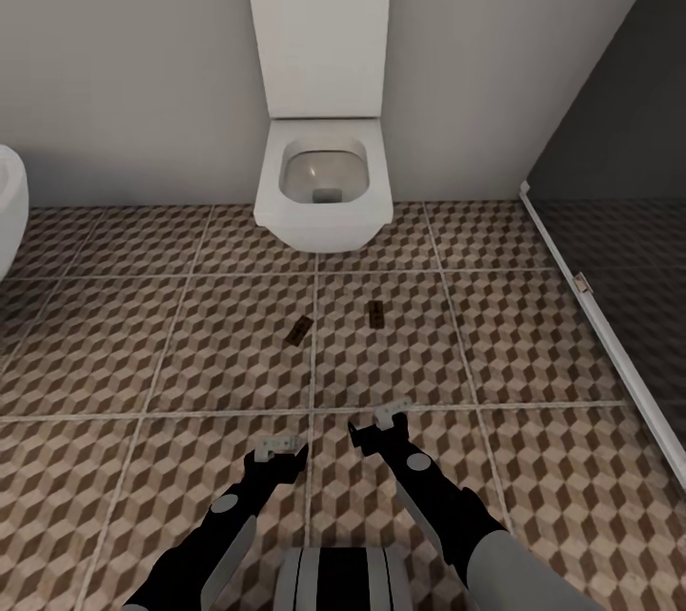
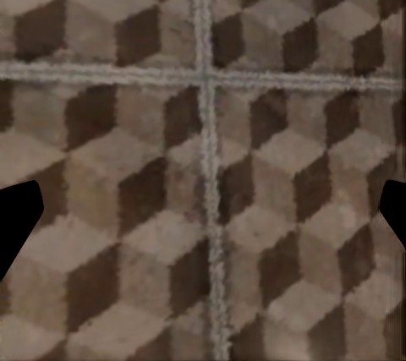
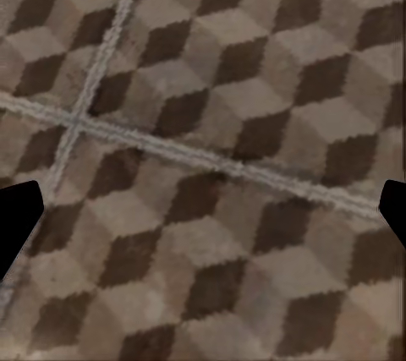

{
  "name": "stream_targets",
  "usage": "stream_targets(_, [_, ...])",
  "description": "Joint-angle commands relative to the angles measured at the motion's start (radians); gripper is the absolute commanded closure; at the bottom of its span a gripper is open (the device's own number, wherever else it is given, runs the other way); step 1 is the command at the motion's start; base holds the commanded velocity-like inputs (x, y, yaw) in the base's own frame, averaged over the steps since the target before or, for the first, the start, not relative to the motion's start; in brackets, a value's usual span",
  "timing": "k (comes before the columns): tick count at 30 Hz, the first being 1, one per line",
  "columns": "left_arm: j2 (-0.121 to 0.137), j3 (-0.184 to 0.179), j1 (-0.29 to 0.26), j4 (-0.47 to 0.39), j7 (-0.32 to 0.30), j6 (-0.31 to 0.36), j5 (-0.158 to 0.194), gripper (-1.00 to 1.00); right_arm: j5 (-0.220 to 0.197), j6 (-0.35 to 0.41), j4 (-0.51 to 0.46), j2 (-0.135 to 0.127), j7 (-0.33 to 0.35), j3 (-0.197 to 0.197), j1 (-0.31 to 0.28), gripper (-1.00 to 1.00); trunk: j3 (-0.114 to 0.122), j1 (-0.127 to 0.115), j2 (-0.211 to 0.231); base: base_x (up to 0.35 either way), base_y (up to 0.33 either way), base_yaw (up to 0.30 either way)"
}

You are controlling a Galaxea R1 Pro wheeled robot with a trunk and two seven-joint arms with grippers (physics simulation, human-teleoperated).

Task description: Take the four mousetraps from the cabinet in the bathroom and place them on the bathroom floor. Make sure all four end up on the same floor surface, and ensure that at least two of them are either under or directly next to the same bathroom sink.

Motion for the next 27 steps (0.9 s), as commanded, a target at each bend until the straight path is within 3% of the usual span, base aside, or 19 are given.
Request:
stream_targets(1, [0.001,-0.004,0.000,-0.002,0.007,0.003,0.009,-1.00,-0.011,-0.001,0.000,-0.001,-0.004,0.005,-0.001,-1.00,0.003,-0.004,0.007,0.000,0.000,0.000])
stream_targets(27, [0.003,-0.004,0.000,-0.001,0.009,0.003,0.009,-1.00,-0.011,-0.003,-0.001,-0.006,-0.004,0.004,-0.001,-1.00,0.084,-0.104,0.189,0.000,0.000,0.000])
